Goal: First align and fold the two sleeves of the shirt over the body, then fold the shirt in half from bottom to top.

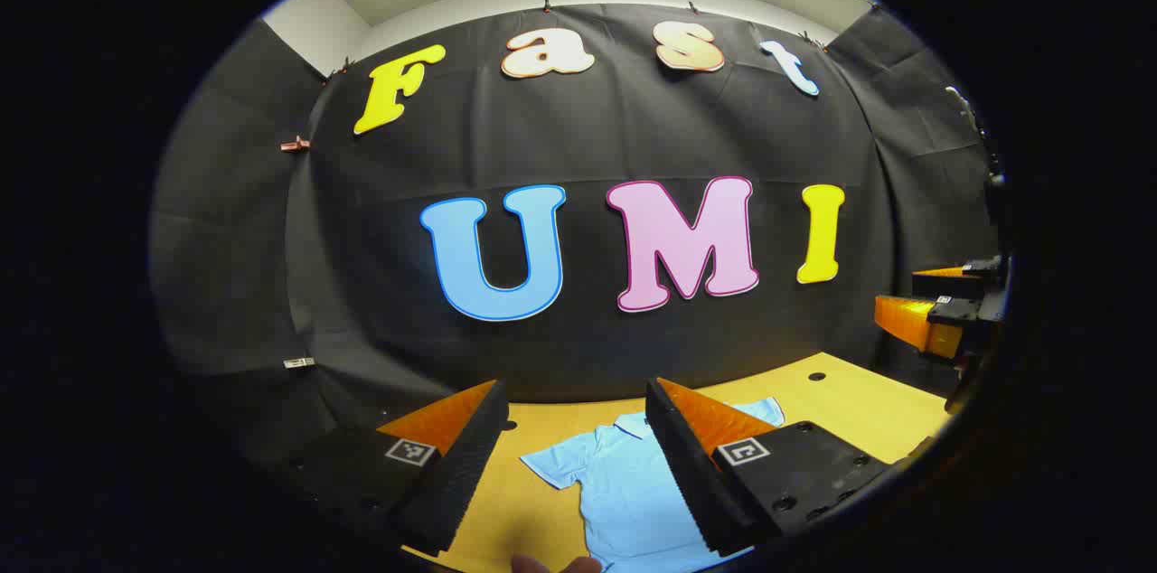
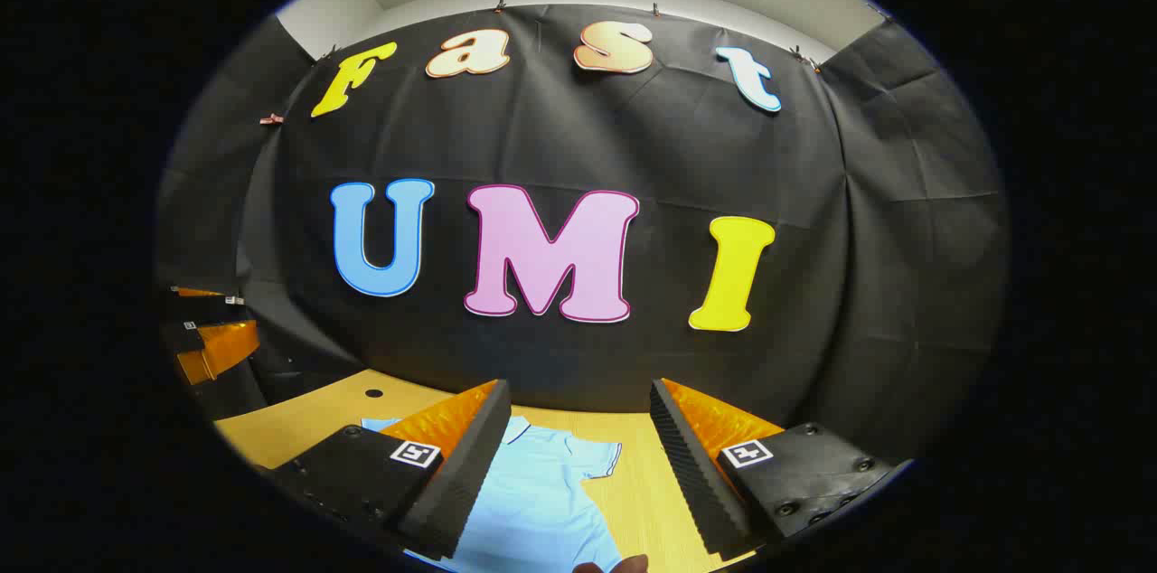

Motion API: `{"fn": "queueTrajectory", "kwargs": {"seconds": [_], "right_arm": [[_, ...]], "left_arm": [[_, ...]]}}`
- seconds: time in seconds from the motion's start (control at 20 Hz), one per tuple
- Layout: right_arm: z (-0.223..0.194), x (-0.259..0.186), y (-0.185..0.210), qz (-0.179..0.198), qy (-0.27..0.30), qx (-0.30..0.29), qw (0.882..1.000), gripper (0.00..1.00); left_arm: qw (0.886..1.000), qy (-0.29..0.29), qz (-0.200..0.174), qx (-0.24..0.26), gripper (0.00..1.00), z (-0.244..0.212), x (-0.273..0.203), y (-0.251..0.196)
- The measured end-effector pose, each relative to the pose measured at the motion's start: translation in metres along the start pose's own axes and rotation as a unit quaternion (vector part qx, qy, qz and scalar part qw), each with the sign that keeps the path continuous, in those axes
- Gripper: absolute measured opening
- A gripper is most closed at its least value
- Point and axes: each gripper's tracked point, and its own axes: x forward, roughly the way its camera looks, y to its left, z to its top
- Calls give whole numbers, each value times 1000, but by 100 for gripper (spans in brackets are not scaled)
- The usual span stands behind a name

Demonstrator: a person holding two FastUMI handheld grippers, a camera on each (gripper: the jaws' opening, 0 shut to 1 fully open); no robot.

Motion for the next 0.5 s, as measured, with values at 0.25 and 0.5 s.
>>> {"fn": "queueTrajectory", "kwargs": {"seconds": [0.25, 0.5], "right_arm": [[-1, 1, 5, 2, 1, -2, 1000, 97], [-4, 5, 9, 4, 4, -3, 1000, 97]], "left_arm": [[1000, 7, 1, -5, 97, -6, 4, 6], [1000, 10, 3, 0, 97, -11, 7, 9]]}}
